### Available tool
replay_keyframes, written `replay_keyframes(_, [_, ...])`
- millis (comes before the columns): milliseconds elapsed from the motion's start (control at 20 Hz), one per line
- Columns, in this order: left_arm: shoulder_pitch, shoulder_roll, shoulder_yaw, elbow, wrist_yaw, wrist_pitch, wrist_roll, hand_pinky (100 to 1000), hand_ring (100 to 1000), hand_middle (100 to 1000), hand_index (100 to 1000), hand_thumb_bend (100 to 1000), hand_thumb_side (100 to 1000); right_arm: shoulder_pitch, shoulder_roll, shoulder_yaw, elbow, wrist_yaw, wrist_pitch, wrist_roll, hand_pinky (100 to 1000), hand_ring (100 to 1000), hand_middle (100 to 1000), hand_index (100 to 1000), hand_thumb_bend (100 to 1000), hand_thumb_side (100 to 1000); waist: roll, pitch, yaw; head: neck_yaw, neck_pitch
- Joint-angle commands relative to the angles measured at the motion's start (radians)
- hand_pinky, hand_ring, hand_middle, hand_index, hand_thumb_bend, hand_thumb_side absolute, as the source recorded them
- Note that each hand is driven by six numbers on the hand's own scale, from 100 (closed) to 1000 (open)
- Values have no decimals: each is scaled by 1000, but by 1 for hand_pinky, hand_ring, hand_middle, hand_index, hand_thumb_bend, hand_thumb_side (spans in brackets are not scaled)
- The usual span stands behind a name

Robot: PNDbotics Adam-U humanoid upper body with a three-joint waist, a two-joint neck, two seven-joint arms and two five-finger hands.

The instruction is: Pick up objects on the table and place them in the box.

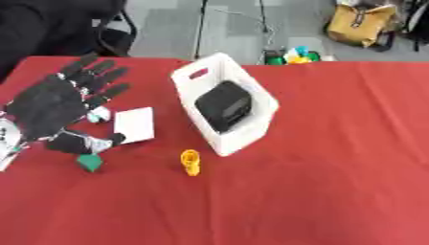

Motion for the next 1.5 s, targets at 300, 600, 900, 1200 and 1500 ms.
replay_keyframes(300, [-22, 15, 1, 11, 13, 5, -14, 1000, 1000, 1000, 1000, 432, 1000, -4, -19, -2, -23, 0, -1, -1, 771, 830, 717, 704, 100, 1000, 2, -16, 0, -1, -7])
replay_keyframes(600, [-24, 13, -5, 17, 34, -3, -35, 1000, 1000, 1000, 1000, 390, 1000, -4, -20, -2, -23, -1, -1, 0, 772, 830, 716, 703, 100, 1000, 3, -16, -1, -2, -7])
replay_keyframes(900, [-30, 7, -18, 41, 57, -19, -119, 1000, 1000, 1000, 1000, 411, 1000, -5, -19, 0, -23, -2, 0, 1, 773, 831, 716, 703, 100, 1000, 3, -17, 0, -1, -6])
replay_keyframes(1200, [-54, -7, -34, 114, 82, -30, -158, 1000, 1000, 1000, 1000, 418, 1000, -6, -18, 2, -23, -5, 3, 3, 774, 831, 715, 704, 100, 1000, 3, -18, -3, -2, -14])
replay_keyframes(1500, [-87, -27, -42, 195, 70, -28, -141, 1000, 1000, 1000, 1000, 383, 1000, -5, -17, 3, -23, -5, 2, 5, 775, 831, 715, 703, 100, 1000, 3, -17, -7, 0, -18])
